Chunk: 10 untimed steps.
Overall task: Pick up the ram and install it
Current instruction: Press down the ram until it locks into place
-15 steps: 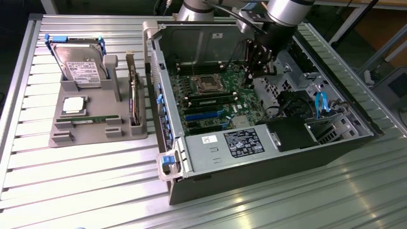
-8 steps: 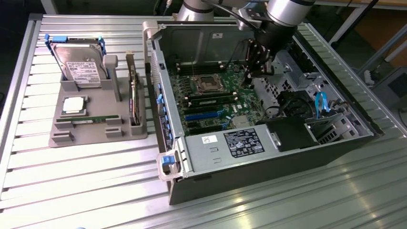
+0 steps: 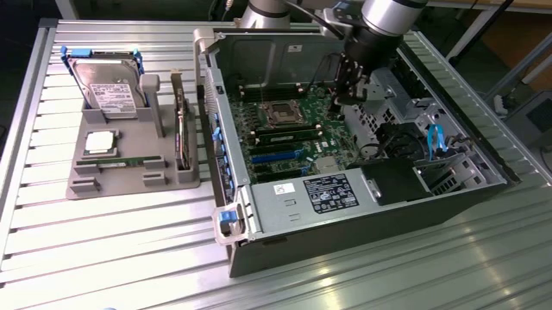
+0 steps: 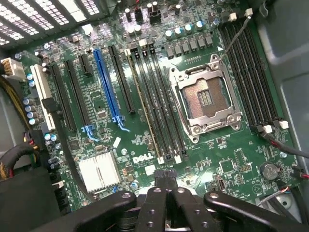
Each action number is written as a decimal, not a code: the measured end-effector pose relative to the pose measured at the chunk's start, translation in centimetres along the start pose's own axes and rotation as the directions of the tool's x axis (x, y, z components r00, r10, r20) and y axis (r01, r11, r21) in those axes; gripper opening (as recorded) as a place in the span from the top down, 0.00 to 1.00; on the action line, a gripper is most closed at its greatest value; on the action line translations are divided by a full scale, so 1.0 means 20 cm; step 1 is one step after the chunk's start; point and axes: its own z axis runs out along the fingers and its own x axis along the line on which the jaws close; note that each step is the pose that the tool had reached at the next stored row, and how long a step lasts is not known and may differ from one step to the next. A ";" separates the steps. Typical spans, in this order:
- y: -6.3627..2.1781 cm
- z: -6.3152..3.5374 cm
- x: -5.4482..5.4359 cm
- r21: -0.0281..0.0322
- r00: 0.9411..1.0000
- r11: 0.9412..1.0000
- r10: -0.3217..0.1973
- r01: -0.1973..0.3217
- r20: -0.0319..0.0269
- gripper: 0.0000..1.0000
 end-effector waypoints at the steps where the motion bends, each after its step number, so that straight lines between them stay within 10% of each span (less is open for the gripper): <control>1: 0.000 0.000 0.00 0.000 1.000 1.000 0.013 -0.013 0.001 0.91; 10: 0.004 0.001 0.00 -0.008 0.982 0.982 0.190 -0.190 0.012 0.91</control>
